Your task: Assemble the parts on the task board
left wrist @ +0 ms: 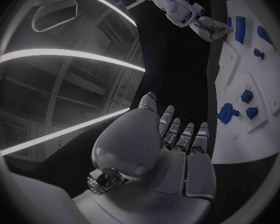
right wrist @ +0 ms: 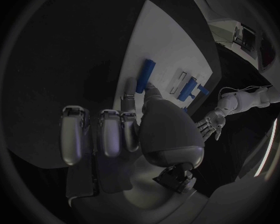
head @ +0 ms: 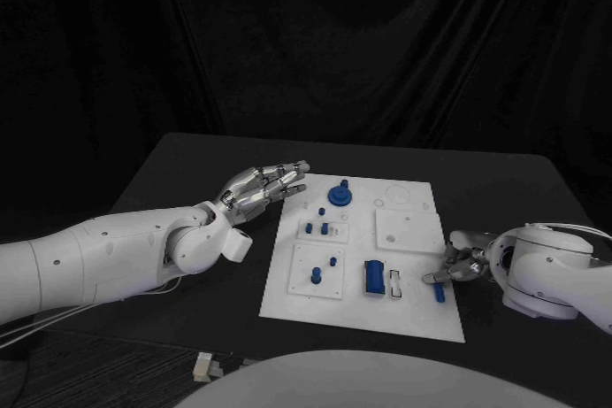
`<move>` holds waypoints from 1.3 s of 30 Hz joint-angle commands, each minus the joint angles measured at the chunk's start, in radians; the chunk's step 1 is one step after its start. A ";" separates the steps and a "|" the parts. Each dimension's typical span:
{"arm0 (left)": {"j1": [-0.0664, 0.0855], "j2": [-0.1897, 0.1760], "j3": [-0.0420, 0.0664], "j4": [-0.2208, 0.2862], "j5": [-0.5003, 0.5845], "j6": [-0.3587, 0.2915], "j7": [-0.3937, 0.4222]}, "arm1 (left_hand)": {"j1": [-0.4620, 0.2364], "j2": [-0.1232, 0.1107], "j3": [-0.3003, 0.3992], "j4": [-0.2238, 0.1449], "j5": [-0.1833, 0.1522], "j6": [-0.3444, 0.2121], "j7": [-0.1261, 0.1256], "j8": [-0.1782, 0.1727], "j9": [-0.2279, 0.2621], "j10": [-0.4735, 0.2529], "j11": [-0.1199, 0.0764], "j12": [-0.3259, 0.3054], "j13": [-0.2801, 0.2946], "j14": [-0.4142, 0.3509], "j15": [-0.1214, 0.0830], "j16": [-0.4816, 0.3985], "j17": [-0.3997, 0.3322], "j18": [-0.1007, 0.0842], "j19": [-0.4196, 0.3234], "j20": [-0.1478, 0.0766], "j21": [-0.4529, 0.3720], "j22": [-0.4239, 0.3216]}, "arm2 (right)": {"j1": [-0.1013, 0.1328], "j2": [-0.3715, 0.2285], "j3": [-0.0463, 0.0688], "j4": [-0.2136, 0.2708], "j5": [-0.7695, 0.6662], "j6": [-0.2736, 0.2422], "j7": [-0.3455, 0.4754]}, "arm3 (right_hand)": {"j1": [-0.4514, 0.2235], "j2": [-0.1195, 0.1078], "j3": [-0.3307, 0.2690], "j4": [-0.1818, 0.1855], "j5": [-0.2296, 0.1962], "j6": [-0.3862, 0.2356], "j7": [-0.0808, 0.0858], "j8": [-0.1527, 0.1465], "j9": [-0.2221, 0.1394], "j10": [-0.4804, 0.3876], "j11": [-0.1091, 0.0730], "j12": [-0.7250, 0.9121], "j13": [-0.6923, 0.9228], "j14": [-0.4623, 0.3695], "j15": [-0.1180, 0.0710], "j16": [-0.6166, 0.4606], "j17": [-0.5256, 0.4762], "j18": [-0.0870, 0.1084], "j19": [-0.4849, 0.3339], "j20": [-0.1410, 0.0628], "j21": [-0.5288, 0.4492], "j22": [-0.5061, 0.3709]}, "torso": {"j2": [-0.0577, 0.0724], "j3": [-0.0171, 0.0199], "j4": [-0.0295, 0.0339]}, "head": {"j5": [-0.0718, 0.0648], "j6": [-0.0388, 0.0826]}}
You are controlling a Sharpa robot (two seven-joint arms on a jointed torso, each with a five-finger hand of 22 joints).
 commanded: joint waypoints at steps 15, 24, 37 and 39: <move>-0.003 0.002 0.001 0.002 0.001 0.013 0.011 | 0.011 0.003 0.006 -0.003 0.003 0.004 0.001 0.004 0.000 0.001 0.008 0.006 0.001 0.001 0.002 0.004 0.001 -0.019 0.006 0.002 0.004 -0.001 | -0.020 0.004 -0.009 0.012 0.112 -0.082 -0.013 | 0.093 -0.007 0.089 -0.110 0.308 -0.036 0.011 -0.069 -0.186 0.106 0.008 0.004 0.263 0.069 0.006 -0.011 0.056 0.022 0.052 0.011 -0.019 0.223 | 0.000 -0.0002 0.0010 | 0.001 0.000; -0.004 0.001 0.001 0.001 0.001 0.014 0.010 | 0.011 0.003 0.006 -0.003 0.003 0.004 0.001 0.004 0.000 0.001 0.008 0.006 0.001 0.001 0.002 0.004 0.001 -0.019 0.006 0.002 0.004 -0.001 | -0.014 -0.007 -0.009 0.052 0.210 -0.116 -0.007 | 0.076 -0.016 0.115 -0.124 0.359 -0.035 0.010 -0.064 -0.187 0.106 0.007 0.004 0.263 0.069 0.007 -0.010 0.057 0.022 0.052 0.011 -0.020 0.223 | 0.000 0.0001 -0.0006 | 0.003 0.000; -0.005 0.002 0.001 0.000 0.001 0.017 0.005 | 0.011 0.003 0.006 -0.003 0.003 0.004 0.001 0.004 0.000 0.001 0.008 0.006 0.001 0.001 0.002 0.004 0.001 -0.019 0.006 0.002 0.004 -0.001 | 0.014 0.020 -0.009 0.069 0.383 -0.122 0.000 | 0.063 -0.018 0.124 -0.125 0.365 -0.034 0.011 -0.060 -0.187 0.106 0.008 0.004 0.263 0.070 0.007 -0.007 0.064 0.021 0.054 0.011 -0.015 0.224 | 0.000 -0.0001 0.0010 | 0.004 0.000; -0.005 0.002 0.001 -0.001 0.001 0.019 0.003 | 0.011 0.003 0.006 -0.003 0.003 0.004 0.001 0.004 0.000 0.001 0.008 0.006 0.001 0.001 0.002 0.004 0.001 -0.019 0.006 0.002 0.004 -0.001 | 0.015 0.025 -0.009 0.067 0.398 -0.122 0.001 | 0.060 -0.018 0.125 -0.125 0.363 -0.034 0.010 -0.059 -0.187 0.106 0.008 0.004 0.263 0.071 0.007 -0.007 0.064 0.021 0.054 0.011 -0.016 0.224 | 0.000 -0.0001 0.0009 | 0.004 0.000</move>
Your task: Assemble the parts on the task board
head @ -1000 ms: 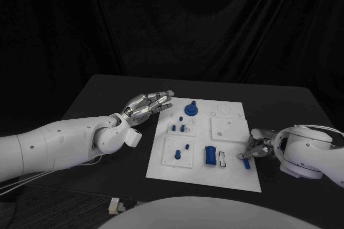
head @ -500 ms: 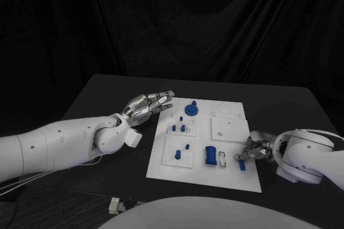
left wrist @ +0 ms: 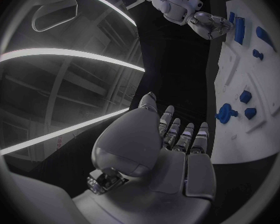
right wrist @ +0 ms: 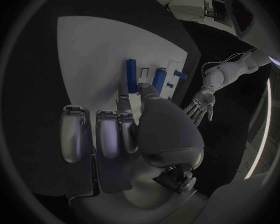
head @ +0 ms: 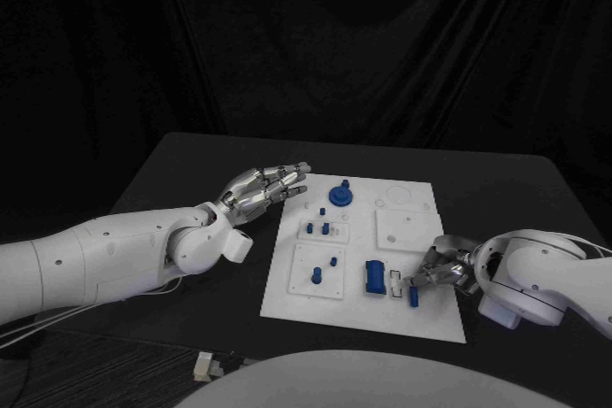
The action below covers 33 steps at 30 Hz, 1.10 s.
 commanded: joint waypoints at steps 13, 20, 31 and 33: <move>-0.002 0.004 0.001 0.000 0.001 0.021 0.000 | 0.013 0.003 0.004 -0.001 0.005 0.002 0.001 0.004 0.000 0.002 0.010 0.007 0.001 0.002 0.003 0.005 0.001 -0.020 0.006 0.002 0.003 -0.003 | 0.011 0.026 0.000 -0.014 0.133 -0.013 -0.001 | -0.019 0.003 0.056 -0.044 -0.007 0.006 -0.002 0.008 0.002 0.106 -0.007 0.004 0.263 0.070 -0.008 -0.002 0.063 0.013 0.053 0.004 -0.004 0.224 | 0.001 -0.0001 0.0013 | -0.001 0.000; -0.002 0.005 0.001 0.000 0.001 0.022 -0.002 | 0.013 0.003 0.004 -0.001 0.005 0.002 0.001 0.004 0.000 0.002 0.010 0.007 0.001 0.002 0.003 0.005 0.001 -0.020 0.006 0.002 0.003 -0.003 | 0.022 0.033 0.000 -0.026 0.137 -0.016 -0.001 | -0.030 0.001 0.061 -0.043 -0.020 0.007 -0.003 0.011 0.003 0.106 -0.008 0.004 0.263 0.070 -0.008 -0.002 0.063 0.013 0.053 0.004 -0.005 0.224 | 0.001 -0.0001 0.0003 | 0.000 0.000; -0.003 0.006 0.001 0.000 0.001 0.023 -0.003 | 0.013 0.003 0.004 -0.001 0.005 0.002 0.001 0.004 0.000 0.002 0.010 0.007 0.001 0.002 0.003 0.005 0.001 -0.020 0.006 0.002 0.003 -0.003 | 0.037 0.055 0.000 -0.056 0.123 -0.010 -0.004 | -0.038 0.001 0.068 -0.044 -0.038 0.005 -0.004 0.015 0.005 0.106 -0.009 0.004 0.263 0.070 -0.009 -0.002 0.062 0.014 0.053 0.003 -0.005 0.224 | 0.001 0.0001 0.0017 | -0.004 0.000; -0.003 0.007 0.001 0.000 0.001 0.023 -0.003 | 0.013 0.003 0.004 -0.001 0.005 0.002 0.001 0.004 0.000 0.002 0.010 0.007 0.001 0.002 0.003 0.005 0.001 -0.020 0.006 0.002 0.003 -0.003 | 0.037 0.058 0.000 -0.060 0.116 -0.008 -0.004 | -0.041 0.000 0.071 -0.046 -0.048 0.003 -0.004 0.017 0.006 0.106 -0.009 0.004 0.263 0.070 -0.009 -0.002 0.062 0.013 0.053 0.003 -0.005 0.224 | 0.001 -0.0001 0.0011 | -0.003 0.000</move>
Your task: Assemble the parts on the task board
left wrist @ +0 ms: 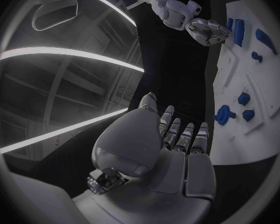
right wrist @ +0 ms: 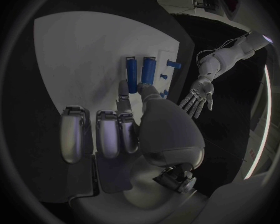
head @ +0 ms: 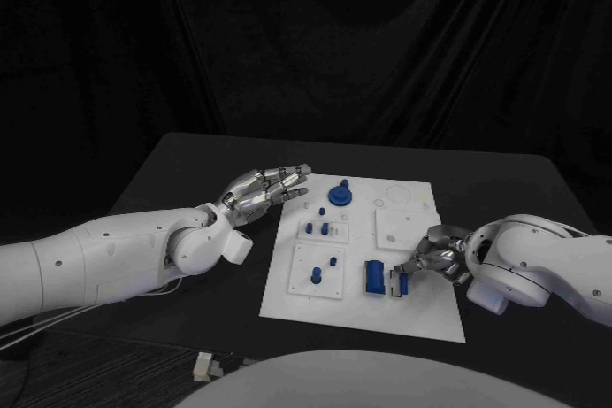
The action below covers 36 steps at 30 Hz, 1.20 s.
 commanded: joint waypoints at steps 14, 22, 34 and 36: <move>-0.002 0.005 0.001 0.002 0.001 0.016 0.007 | 0.009 -0.001 0.005 -0.001 0.006 0.004 0.002 0.005 0.001 -0.002 0.006 0.006 0.001 0.002 0.003 0.005 0.001 -0.021 0.006 0.002 0.004 -0.001 | 0.002 0.016 0.000 -0.019 -0.036 0.024 -0.011 | -0.027 0.001 0.034 -0.016 -0.069 -0.007 0.000 0.016 0.007 0.104 -0.006 0.004 0.263 0.070 -0.005 -0.003 0.062 0.014 0.052 0.003 -0.007 0.223 | 0.001 0.0000 0.0011 | 0.001 0.000; -0.002 0.007 0.001 0.002 0.001 0.018 0.004 | 0.010 -0.001 0.006 -0.001 0.006 0.004 0.002 0.005 0.000 -0.002 0.006 0.006 0.001 0.003 0.005 0.006 0.001 -0.021 0.006 0.002 0.004 -0.001 | 0.001 0.021 0.000 -0.022 -0.053 0.041 -0.015 | -0.037 -0.001 0.039 -0.018 -0.106 -0.011 0.000 0.021 0.009 0.104 -0.006 0.004 0.263 0.070 -0.004 -0.003 0.060 0.014 0.052 0.004 -0.008 0.223 | 0.000 0.0001 0.0010 | 0.002 0.000; -0.002 0.009 0.001 0.001 0.001 0.023 0.001 | 0.010 -0.001 0.006 -0.001 0.006 0.004 0.002 0.005 0.000 -0.002 0.006 0.006 0.001 0.003 0.005 0.006 0.001 -0.021 0.006 0.002 0.004 -0.001 | 0.000 0.032 0.000 -0.023 -0.058 0.047 -0.017 | -0.043 0.000 0.041 -0.016 -0.119 -0.010 0.000 0.024 0.010 0.104 -0.007 0.004 0.263 0.069 -0.005 -0.004 0.059 0.014 0.052 0.004 -0.008 0.223 | 0.000 0.0000 0.0001 | 0.005 0.000; -0.003 0.009 0.001 0.001 0.001 0.024 0.001 | 0.010 -0.001 0.006 -0.001 0.006 0.004 0.002 0.005 0.000 -0.002 0.006 0.006 0.001 0.003 0.005 0.006 0.001 -0.021 0.006 0.002 0.004 -0.001 | 0.000 0.035 0.000 -0.025 -0.058 0.050 -0.018 | -0.043 0.001 0.041 -0.016 -0.120 -0.009 0.000 0.025 0.010 0.104 -0.007 0.004 0.263 0.069 -0.005 -0.004 0.058 0.014 0.052 0.004 -0.008 0.223 | 0.000 -0.0002 -0.0001 | 0.006 0.000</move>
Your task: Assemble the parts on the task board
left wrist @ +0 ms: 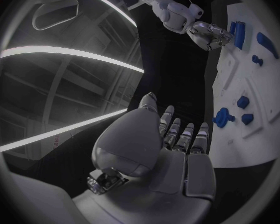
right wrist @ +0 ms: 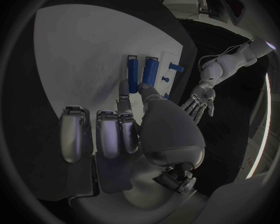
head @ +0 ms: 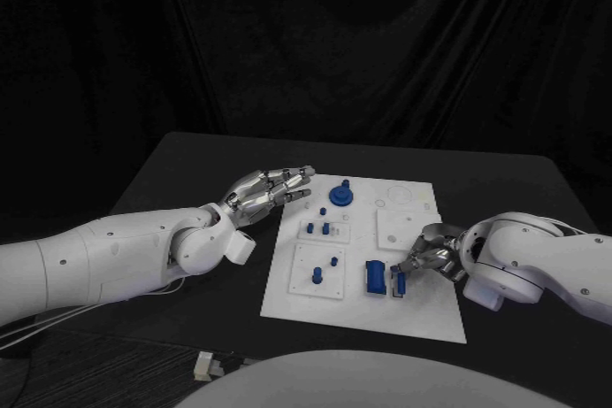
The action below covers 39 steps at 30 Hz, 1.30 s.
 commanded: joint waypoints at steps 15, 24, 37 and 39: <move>-0.002 0.000 0.001 0.000 0.001 0.016 0.007 | 0.010 -0.001 0.006 -0.001 0.006 0.004 0.002 0.005 0.001 -0.002 0.007 0.006 0.001 0.003 0.005 0.006 0.001 -0.005 0.006 0.002 0.004 -0.001 | -0.002 0.017 0.000 -0.013 -0.015 0.054 -0.019 | -0.027 0.000 0.006 0.005 -0.087 -0.009 0.002 0.009 -0.001 0.104 -0.006 0.004 0.263 0.068 -0.005 -0.007 0.052 0.016 0.049 0.005 -0.011 0.220 | 0.000 -0.0004 -0.0007 | 0.005 0.000; -0.003 0.000 0.001 -0.001 0.001 0.016 0.007 | 0.010 -0.001 0.006 -0.001 0.006 0.004 0.002 0.005 0.001 -0.002 0.007 0.006 0.001 0.003 0.005 0.006 0.001 -0.005 0.006 0.002 0.004 -0.001 | -0.002 0.016 0.000 -0.013 -0.031 0.067 -0.022 | -0.045 -0.004 -0.008 0.011 -0.196 -0.010 0.004 0.016 -0.002 0.104 -0.004 0.004 0.263 0.068 -0.003 -0.007 0.052 0.016 0.049 0.006 -0.011 0.220 | 0.000 -0.0005 -0.0008 | 0.005 0.000; -0.003 0.001 0.001 -0.002 0.001 0.018 0.006 | 0.011 -0.002 0.006 -0.001 0.007 0.003 0.003 0.005 0.000 -0.002 0.006 0.005 0.001 0.004 0.008 0.007 0.002 -0.007 0.006 0.002 0.004 -0.002 | -0.002 0.011 0.000 -0.010 -0.047 0.069 -0.023 | -0.064 -0.006 -0.026 0.025 -0.259 -0.010 0.006 0.021 -0.003 0.104 -0.003 0.004 0.263 0.068 -0.001 -0.007 0.051 0.016 0.049 0.008 -0.012 0.220 | 0.000 -0.0002 -0.0005 | 0.002 0.000; -0.004 0.001 0.001 -0.002 0.001 0.018 0.005 | 0.011 -0.002 0.006 -0.001 0.007 0.003 0.003 0.005 0.000 -0.002 0.006 0.005 0.001 0.004 0.008 0.007 0.002 -0.007 0.006 0.002 0.004 -0.002 | -0.002 0.011 0.000 -0.009 -0.048 0.068 -0.023 | -0.071 -0.005 -0.031 0.031 -0.270 -0.010 0.006 0.022 -0.003 0.104 -0.002 0.004 0.263 0.067 -0.001 -0.007 0.050 0.016 0.050 0.008 -0.012 0.220 | 0.000 -0.0003 -0.0005 | 0.002 0.000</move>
